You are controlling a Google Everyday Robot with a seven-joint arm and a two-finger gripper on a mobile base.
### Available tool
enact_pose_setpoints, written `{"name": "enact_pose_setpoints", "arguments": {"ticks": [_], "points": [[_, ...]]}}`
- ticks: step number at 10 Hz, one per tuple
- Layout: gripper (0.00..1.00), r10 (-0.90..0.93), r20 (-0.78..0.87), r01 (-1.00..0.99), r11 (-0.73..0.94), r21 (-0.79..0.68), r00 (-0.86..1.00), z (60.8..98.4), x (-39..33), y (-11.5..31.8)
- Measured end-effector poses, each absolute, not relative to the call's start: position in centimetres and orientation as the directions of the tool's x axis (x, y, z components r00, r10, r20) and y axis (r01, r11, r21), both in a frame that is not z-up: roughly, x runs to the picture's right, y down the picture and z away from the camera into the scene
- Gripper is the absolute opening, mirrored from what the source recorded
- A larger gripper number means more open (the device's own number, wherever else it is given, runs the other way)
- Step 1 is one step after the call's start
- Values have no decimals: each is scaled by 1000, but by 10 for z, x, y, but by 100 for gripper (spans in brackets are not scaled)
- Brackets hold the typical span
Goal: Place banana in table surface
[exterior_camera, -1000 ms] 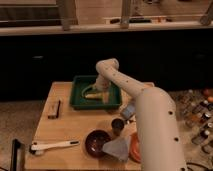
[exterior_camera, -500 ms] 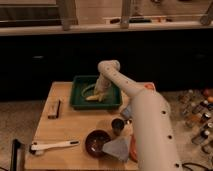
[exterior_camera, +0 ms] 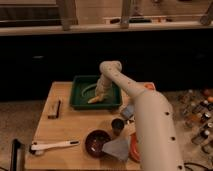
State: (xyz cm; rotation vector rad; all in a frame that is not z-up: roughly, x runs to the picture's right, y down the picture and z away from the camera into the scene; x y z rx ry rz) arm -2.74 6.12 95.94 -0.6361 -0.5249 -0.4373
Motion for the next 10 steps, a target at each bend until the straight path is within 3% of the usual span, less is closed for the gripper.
{"name": "enact_pose_setpoints", "arguments": {"ticks": [10], "points": [[2, -276, 637, 565, 766, -307, 720, 897, -46, 34]]}}
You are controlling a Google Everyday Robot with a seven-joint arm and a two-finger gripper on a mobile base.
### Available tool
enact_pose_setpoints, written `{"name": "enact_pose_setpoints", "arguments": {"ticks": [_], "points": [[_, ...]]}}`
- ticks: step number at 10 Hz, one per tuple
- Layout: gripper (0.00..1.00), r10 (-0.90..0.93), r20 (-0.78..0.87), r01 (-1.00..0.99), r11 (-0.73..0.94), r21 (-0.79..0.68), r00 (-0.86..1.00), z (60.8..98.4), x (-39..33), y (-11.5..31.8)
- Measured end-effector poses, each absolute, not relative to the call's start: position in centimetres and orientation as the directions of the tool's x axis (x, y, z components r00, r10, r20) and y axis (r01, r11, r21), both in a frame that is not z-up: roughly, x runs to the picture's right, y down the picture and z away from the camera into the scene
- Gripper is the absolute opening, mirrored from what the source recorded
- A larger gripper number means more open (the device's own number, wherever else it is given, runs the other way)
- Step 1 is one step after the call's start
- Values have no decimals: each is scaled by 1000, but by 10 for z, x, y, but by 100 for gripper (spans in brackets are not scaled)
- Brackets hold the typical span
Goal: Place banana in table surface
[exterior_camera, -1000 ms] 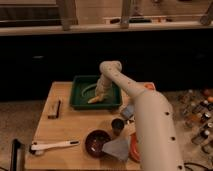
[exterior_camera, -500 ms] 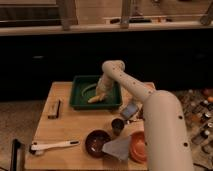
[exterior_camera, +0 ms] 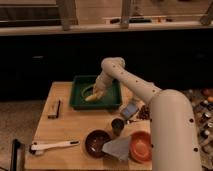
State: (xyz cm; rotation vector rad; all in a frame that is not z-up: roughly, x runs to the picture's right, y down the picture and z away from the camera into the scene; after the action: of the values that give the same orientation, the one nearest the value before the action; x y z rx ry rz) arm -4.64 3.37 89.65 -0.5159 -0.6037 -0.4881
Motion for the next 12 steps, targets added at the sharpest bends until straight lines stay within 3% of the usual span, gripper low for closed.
{"name": "enact_pose_setpoints", "arguments": {"ticks": [4, 9, 12], "points": [[2, -360, 695, 641, 744, -189, 623, 853, -68, 28], [2, -507, 745, 792, 609, -46, 433, 792, -111, 66], [2, -539, 772, 845, 534, 6, 335, 774, -134, 95]]}}
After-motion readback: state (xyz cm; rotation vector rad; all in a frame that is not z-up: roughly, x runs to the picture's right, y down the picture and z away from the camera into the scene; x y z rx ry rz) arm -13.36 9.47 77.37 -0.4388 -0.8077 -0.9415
